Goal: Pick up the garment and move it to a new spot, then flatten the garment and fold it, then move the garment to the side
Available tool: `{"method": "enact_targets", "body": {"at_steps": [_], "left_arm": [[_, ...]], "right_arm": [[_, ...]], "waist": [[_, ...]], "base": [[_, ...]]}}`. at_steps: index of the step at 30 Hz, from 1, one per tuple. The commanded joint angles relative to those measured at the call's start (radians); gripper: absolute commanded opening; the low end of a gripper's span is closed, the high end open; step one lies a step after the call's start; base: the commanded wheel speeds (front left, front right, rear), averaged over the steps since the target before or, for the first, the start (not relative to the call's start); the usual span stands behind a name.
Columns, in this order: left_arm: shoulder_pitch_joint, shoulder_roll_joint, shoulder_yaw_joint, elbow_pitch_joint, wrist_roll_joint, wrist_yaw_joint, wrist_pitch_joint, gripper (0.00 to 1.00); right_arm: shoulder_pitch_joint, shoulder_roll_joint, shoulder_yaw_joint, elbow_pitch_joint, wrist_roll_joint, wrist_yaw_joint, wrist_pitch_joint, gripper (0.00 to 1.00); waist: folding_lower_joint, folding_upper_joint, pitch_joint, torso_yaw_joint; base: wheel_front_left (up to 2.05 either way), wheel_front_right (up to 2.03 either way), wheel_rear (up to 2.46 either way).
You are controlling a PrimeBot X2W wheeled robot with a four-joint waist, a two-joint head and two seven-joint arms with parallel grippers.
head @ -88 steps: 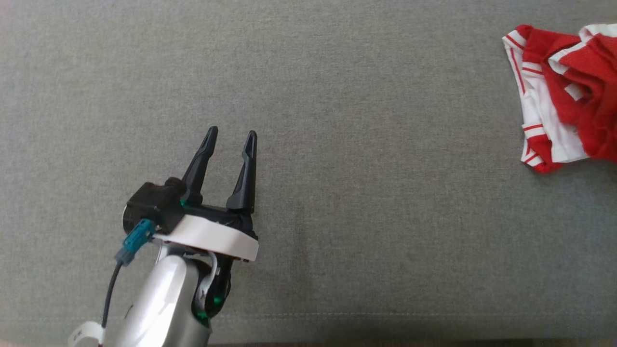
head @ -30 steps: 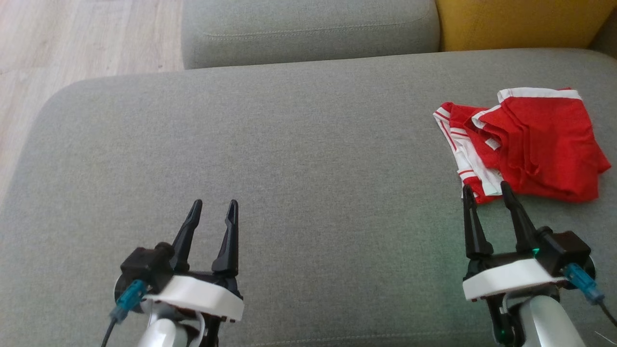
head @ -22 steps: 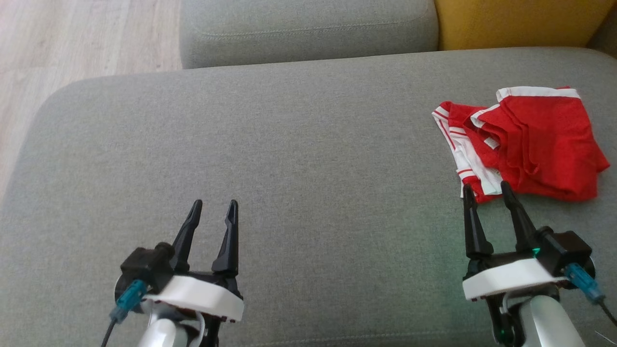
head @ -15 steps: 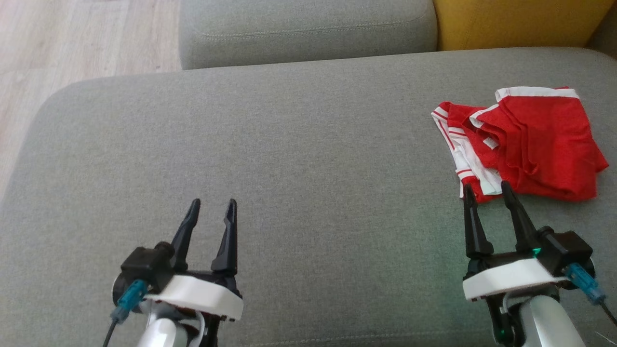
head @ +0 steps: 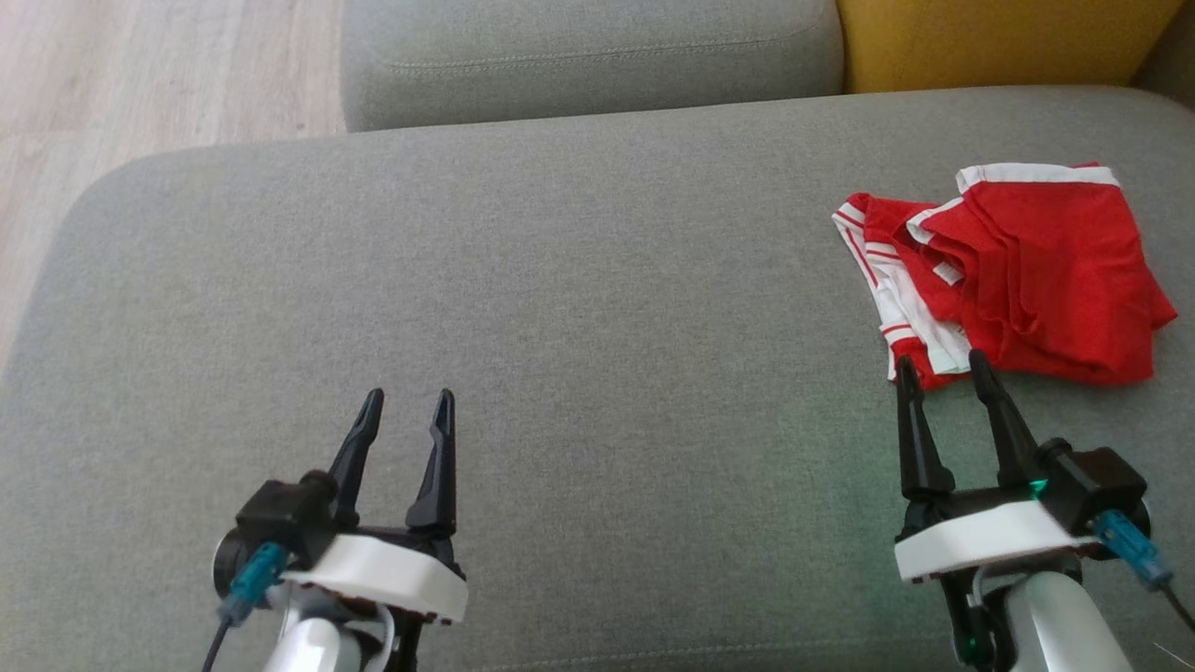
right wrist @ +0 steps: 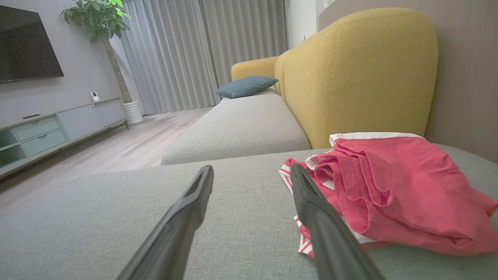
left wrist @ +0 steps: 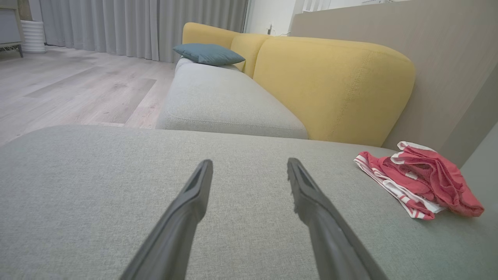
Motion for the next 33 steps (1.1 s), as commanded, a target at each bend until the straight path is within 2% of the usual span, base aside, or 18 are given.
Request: {"method": "enact_targets", "body": {"at_steps": [1, 14, 15, 19, 33], "left_arm": [[-0.037, 0.002, 0.045, -0.029, -0.004, -0.006, -0.012, 1.00], [-0.033, 0.002, 0.057, -0.022, -0.027, -0.007, -0.012, 1.00], [0.000, 0.000, 0.022, 0.013, -0.023, -0.007, 0.000, 0.00], [0.022, -0.001, 0.020, 0.063, -0.031, -0.007, 0.003, 0.00], [0.010, 0.008, 0.048, 0.066, -0.178, -0.022, 0.033, 0.00]], "right_arm": [[-0.018, -0.002, 0.024, -0.034, 0.010, -0.001, -0.011, 1.00], [-0.020, -0.002, 0.030, -0.038, 0.021, -0.001, -0.011, 1.00], [0.000, 0.000, 0.006, -0.001, 0.017, 0.000, 0.000, 0.00], [0.015, 0.001, 0.008, 0.049, 0.024, 0.000, 0.003, 0.00], [0.009, -0.005, -0.003, 0.042, 0.180, 0.000, 0.035, 0.00]], "waist": [[0.0000, -0.0001, 0.001, 0.000], [0.0000, -0.0001, 0.003, -0.002], [0.0000, -0.0001, 0.003, -0.002], [0.0000, -0.0001, 0.003, -0.002], [0.0000, -0.0001, 0.001, 0.000]], "base": [[0.00, 0.00, 0.00], [0.00, 0.00, 0.00], [0.00, 0.00, 0.00], [0.00, 0.00, 0.00], [0.00, 0.00, 0.00]]}}
